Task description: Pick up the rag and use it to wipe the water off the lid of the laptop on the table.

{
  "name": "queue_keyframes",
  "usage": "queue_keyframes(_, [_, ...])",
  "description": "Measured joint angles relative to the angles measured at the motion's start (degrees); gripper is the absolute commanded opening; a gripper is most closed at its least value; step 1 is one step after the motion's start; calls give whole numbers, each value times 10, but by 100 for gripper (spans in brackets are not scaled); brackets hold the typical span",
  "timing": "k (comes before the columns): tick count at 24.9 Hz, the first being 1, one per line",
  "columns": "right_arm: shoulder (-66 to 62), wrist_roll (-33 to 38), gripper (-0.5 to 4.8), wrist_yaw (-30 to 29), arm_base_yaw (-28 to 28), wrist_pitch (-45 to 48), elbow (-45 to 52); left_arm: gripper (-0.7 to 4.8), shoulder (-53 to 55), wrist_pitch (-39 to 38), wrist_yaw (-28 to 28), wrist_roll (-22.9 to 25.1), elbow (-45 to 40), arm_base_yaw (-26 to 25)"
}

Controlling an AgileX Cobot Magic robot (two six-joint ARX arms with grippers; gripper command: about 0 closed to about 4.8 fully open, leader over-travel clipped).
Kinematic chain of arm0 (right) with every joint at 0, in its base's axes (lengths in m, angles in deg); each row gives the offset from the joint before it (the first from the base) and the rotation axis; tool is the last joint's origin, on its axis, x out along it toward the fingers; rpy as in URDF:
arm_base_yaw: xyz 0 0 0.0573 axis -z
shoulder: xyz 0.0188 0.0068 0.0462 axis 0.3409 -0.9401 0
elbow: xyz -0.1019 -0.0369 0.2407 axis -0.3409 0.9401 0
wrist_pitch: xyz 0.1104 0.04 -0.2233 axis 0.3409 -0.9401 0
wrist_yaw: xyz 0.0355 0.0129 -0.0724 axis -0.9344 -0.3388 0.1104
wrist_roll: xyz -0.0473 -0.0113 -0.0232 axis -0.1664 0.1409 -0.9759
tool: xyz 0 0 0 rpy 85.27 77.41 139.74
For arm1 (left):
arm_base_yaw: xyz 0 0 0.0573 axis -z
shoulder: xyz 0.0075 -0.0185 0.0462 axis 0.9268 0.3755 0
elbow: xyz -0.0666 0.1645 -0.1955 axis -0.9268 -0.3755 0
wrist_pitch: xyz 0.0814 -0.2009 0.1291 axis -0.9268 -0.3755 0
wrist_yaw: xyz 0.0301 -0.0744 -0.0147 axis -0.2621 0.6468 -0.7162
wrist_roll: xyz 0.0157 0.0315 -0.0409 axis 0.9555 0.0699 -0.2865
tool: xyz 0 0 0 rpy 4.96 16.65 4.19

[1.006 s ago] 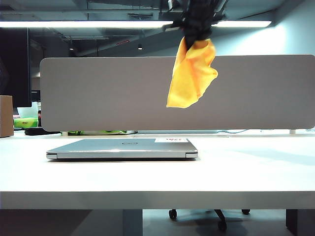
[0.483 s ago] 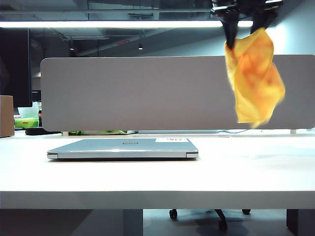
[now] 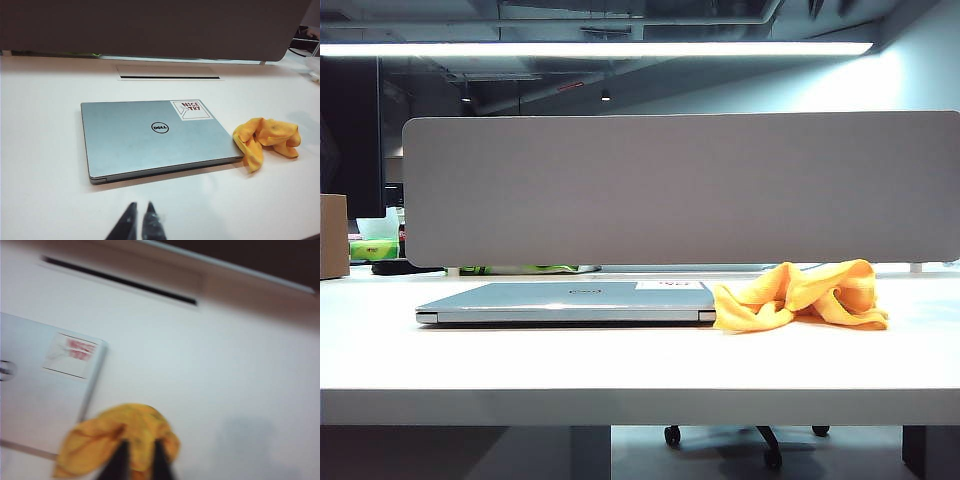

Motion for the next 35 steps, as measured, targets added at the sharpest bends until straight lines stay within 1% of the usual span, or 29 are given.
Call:
queue_keyframes(2, [44, -4, -5, -48, -1, 14, -4, 19, 0, 0, 0, 0, 0, 0])
queue_keyframes(5, [89, -4, -6, -83, 0, 38, -3, 19, 0, 0, 0, 0, 0, 0])
queue_keyframes(10, [149, -3, -6, -110, 0, 80, -1, 19, 0, 0, -1, 0, 0, 0])
queue_keyframes(15, [198, -4, -6, -126, -2, 118, -3, 19, 0, 0, -19, 0, 0, 0])
queue_keyframes(17, [219, -4, -6, -127, -3, 120, 5, 19, 0, 0, -52, 0, 0, 0])
queue_keyframes(18, [238, -4, -5, -130, -4, 120, 16, 19, 0, 0, -78, 1, 0, 0])
queue_keyframes(22, [294, -4, -5, -137, -4, 124, 50, 19, -14, 9, -94, 20, -2, 0])
queue_keyframes(26, [364, -4, -5, -137, -4, 139, 112, 19, -60, 17, -94, 19, -2, 0])
queue_keyframes(27, [392, -4, -6, -139, -4, 146, 144, 19, -89, 18, -101, 14, -2, 0])
queue_keyframes(28, [432, -8, -5, -139, -4, 163, 200, 19, -108, 26, -111, 14, -3, 0])
queue_keyframes(30, [494, -15, -5, -135, -4, 200, 285, 19, -133, 59, -125, 13, -23, 0])
queue_keyframes(33, [569, -15, -6, -132, -4, 278, 389, 19, -126, 72, -128, 13, -44, 0])
queue_keyframes(35, [613, -14, -5, -132, -4, 309, 444, 19, -127, 78, -129, 13, -67, 0])
